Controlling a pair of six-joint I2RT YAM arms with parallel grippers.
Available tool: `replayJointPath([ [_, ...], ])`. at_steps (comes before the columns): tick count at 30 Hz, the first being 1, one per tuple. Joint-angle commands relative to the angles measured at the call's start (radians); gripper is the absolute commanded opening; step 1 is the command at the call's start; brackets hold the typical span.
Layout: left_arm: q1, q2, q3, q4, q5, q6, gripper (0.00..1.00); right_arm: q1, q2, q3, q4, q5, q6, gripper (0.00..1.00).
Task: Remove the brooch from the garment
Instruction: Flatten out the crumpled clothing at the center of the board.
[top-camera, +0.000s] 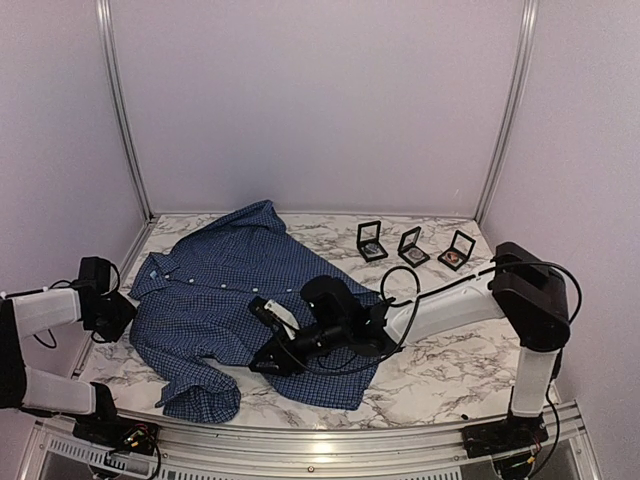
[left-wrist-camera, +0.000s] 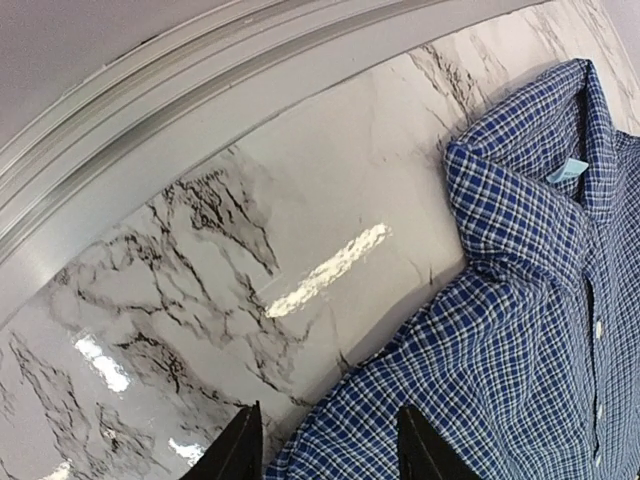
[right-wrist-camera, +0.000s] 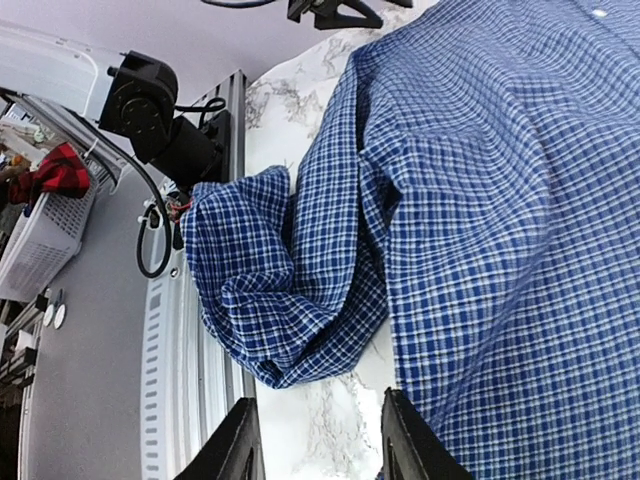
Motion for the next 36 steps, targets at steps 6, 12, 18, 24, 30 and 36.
replayJointPath([
  [6, 0.039, 0.004, 0.132, -0.049, 0.031, 0.154, 0.48, -0.015, -0.145, -0.058, -0.241, 0.443, 0.019, 0.44],
  [12, -0.144, -0.097, 0.126, -0.118, 0.042, 0.074, 0.50, -0.015, -0.150, -0.102, -0.286, 0.483, 0.059, 0.44],
  [18, -0.292, -0.127, -0.012, -0.009, 0.101, -0.110, 0.51, -0.016, -0.138, -0.157, -0.294, 0.519, 0.092, 0.43],
  [24, -0.325, -0.061, -0.062, 0.033, 0.108, -0.195, 0.52, -0.020, -0.129, -0.197, -0.298, 0.561, 0.132, 0.43],
  [30, -0.287, -0.065, -0.085, -0.045, 0.026, -0.243, 0.61, -0.029, -0.145, -0.247, -0.299, 0.604, 0.163, 0.43],
  [36, -0.163, -0.004, -0.127, -0.029, 0.061, -0.209, 0.60, -0.029, -0.151, -0.283, -0.305, 0.609, 0.168, 0.43],
])
